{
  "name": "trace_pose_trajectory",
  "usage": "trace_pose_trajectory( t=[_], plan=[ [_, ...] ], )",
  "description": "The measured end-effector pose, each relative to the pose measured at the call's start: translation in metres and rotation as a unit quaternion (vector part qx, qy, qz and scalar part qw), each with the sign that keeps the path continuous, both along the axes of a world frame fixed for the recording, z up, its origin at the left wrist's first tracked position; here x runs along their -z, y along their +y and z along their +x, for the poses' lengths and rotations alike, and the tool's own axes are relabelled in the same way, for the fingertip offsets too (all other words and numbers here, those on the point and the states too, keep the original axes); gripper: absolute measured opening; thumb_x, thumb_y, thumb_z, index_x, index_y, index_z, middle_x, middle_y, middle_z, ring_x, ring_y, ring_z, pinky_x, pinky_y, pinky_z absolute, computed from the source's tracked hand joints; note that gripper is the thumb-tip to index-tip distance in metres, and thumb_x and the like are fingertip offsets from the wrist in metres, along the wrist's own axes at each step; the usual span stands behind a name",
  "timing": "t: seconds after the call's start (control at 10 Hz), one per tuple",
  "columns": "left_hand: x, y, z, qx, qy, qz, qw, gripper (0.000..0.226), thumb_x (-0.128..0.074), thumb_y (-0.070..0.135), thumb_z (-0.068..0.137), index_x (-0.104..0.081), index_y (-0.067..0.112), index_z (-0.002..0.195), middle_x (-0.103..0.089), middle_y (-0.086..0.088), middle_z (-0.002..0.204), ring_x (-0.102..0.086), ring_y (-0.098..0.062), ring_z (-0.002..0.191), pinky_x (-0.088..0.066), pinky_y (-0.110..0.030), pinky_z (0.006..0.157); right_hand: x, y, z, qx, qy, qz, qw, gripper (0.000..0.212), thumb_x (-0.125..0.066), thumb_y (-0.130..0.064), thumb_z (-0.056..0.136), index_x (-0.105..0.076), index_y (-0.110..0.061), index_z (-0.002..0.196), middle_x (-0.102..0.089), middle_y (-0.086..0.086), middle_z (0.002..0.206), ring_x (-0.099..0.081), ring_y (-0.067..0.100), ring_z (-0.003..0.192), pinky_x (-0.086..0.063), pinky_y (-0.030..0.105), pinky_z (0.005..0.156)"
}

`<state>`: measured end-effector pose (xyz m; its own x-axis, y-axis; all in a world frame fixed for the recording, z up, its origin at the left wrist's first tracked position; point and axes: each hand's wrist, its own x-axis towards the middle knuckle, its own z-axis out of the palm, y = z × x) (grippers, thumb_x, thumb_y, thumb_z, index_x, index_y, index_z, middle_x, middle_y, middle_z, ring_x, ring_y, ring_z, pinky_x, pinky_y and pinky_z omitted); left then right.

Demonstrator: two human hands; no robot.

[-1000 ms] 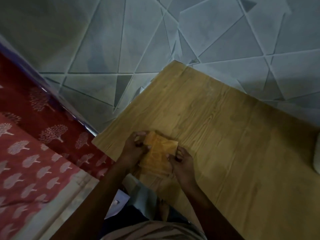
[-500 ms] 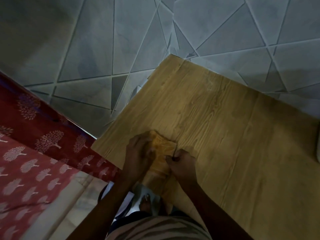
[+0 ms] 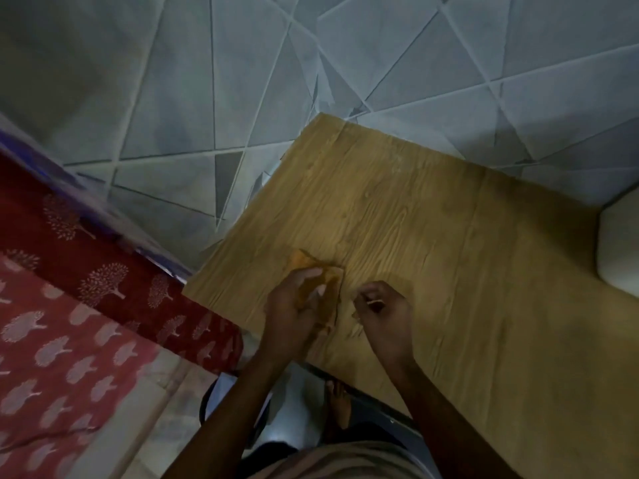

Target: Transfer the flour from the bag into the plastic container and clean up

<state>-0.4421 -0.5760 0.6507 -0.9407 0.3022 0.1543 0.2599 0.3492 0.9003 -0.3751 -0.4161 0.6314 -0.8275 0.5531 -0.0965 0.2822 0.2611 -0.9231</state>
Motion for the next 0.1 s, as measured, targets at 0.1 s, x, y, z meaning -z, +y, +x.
trace_pose_trajectory(
  t=[0.1],
  plan=[
    [-0.0323,0.0101,0.0237,0.016,-0.008,0.056,0.998,0.021,-0.065,0.01,0.094,-0.069,0.011,0.114,-0.072,0.007,0.111,-0.066,-0.004,0.106,-0.053,-0.027,0.095,-0.0303,-0.0015,0.023,0.035,0.077,-0.018,0.996,0.013,-0.068,-0.007,0.09,-0.069,-0.02,0.086,-0.073,-0.003,0.079,-0.072,0.017,0.075,-0.06,0.047,0.068]
  ],
)
